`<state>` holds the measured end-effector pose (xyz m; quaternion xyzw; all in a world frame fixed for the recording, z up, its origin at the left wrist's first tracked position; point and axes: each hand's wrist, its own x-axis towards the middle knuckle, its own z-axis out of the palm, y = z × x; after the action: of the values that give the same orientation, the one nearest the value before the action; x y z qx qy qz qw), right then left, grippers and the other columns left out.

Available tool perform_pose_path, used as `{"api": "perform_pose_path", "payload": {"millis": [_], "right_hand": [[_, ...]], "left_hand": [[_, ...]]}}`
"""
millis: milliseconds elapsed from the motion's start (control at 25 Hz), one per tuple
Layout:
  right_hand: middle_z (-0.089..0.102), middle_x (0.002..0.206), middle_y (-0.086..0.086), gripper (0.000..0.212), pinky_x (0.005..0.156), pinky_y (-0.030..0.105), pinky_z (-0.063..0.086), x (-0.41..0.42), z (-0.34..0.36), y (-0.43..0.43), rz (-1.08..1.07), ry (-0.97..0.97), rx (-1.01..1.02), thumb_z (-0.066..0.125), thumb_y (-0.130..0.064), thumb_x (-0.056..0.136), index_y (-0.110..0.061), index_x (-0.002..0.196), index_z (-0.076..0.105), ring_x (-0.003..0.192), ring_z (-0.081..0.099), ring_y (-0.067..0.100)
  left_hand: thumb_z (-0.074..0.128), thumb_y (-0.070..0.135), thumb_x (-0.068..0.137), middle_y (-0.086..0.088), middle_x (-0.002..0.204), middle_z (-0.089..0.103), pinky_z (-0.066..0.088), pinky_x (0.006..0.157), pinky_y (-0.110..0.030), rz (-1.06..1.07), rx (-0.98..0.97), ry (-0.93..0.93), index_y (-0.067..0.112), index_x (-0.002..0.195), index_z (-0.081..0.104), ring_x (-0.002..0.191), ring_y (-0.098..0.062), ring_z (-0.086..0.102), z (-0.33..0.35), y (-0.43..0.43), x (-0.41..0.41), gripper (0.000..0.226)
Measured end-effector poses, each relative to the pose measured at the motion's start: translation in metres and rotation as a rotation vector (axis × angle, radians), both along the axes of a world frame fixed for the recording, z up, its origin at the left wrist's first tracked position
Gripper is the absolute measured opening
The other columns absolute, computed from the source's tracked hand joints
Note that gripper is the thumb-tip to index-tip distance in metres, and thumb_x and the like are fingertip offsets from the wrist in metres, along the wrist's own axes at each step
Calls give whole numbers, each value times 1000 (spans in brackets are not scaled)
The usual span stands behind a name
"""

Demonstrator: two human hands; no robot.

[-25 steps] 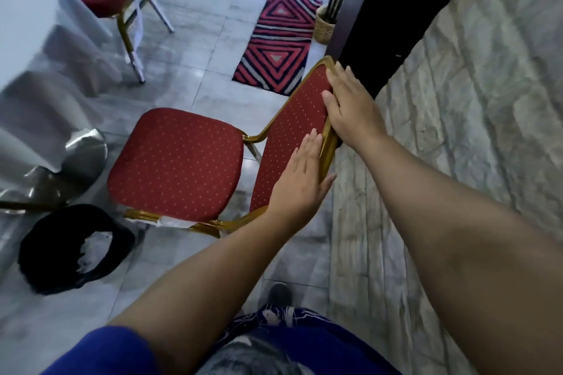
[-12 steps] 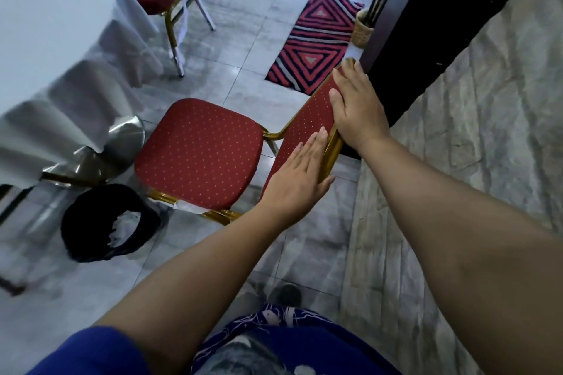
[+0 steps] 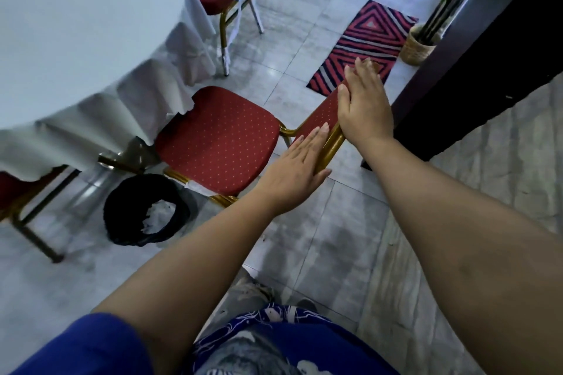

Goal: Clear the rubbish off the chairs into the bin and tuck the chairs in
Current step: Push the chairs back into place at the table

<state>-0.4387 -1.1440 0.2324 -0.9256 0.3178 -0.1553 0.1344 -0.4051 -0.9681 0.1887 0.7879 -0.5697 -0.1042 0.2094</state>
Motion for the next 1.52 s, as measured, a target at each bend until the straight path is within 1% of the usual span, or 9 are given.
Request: {"api": "perform_pose_path", "payload": {"millis": [280, 480, 640, 800, 1080, 1160, 1280, 1360, 1520], "right_hand": [[20, 163, 9, 55, 123, 35, 9, 84, -2, 6, -21, 52, -12, 26, -29, 103, -8, 153, 27, 152, 12, 23], [18, 164, 7, 55, 122, 35, 4, 130, -2, 16, -18, 35, 11, 25, -30, 104, -8, 154, 24, 153, 8, 22], [21, 163, 8, 56, 123, 37, 5, 163, -2, 18, 4, 39, -7, 26, -32, 104, -8, 154, 25, 153, 8, 24], [19, 164, 8, 58, 123, 38, 5, 188, 0, 10, 41, 38, -5, 26, -36, 104, -7, 155, 23, 153, 6, 24], [17, 164, 10, 59, 124, 39, 3, 219, 1, -21, 146, 59, -25, 27, -37, 104, -6, 155, 21, 153, 5, 26], [16, 164, 11, 59, 124, 40, 3, 229, 0, -26, 173, 64, -31, 26, -36, 104, -6, 155, 20, 153, 5, 26], [17, 164, 12, 59, 124, 42, 4, 246, -1, -29, 204, 57, -27, 26, -36, 104, -7, 155, 22, 153, 6, 27], [18, 163, 13, 59, 124, 43, 5, 259, -1, -29, 228, 57, -30, 27, -36, 104, -6, 154, 23, 152, 7, 28], [23, 162, 13, 56, 124, 43, 8, 283, -1, -20, 265, 26, -53, 27, -34, 104, -6, 153, 27, 152, 11, 29]], "left_hand": [[39, 37, 102, -3, 162, 10, 7, 121, -25, 20, -10, 44, 11, 155, 4, 149, -12, 10, 7, 11, 81, 69], [38, 38, 102, -3, 162, 11, 10, 121, -27, 31, -1, 24, 11, 155, 4, 149, -12, 10, 3, 22, 127, 68], [37, 37, 103, -1, 163, 9, 10, 122, -30, 65, -10, 40, 12, 155, 4, 149, -12, 9, 3, 23, 158, 67], [35, 38, 103, 0, 163, 5, 1, 120, -22, 111, 17, 46, 15, 155, 0, 148, -8, 5, 8, 15, 175, 67], [32, 40, 103, -3, 163, 6, 10, 122, -36, 199, 31, 71, 16, 155, 0, 150, -15, 6, 5, -15, 191, 67], [33, 39, 103, -4, 163, 8, 11, 122, -36, 227, 34, 67, 14, 155, 1, 150, -15, 8, 6, -20, 195, 66], [33, 37, 103, -5, 163, 8, 6, 122, -31, 276, 35, 55, 13, 155, 2, 149, -13, 7, 12, -24, 204, 66], [34, 36, 103, -4, 163, 8, 0, 120, -23, 312, 38, 48, 13, 155, 2, 149, -12, 7, 15, -23, 210, 66], [35, 37, 104, 3, 163, 4, -10, 107, -8, 386, 67, 62, 17, 156, 0, 144, 0, 3, 23, -16, 223, 65]]}}
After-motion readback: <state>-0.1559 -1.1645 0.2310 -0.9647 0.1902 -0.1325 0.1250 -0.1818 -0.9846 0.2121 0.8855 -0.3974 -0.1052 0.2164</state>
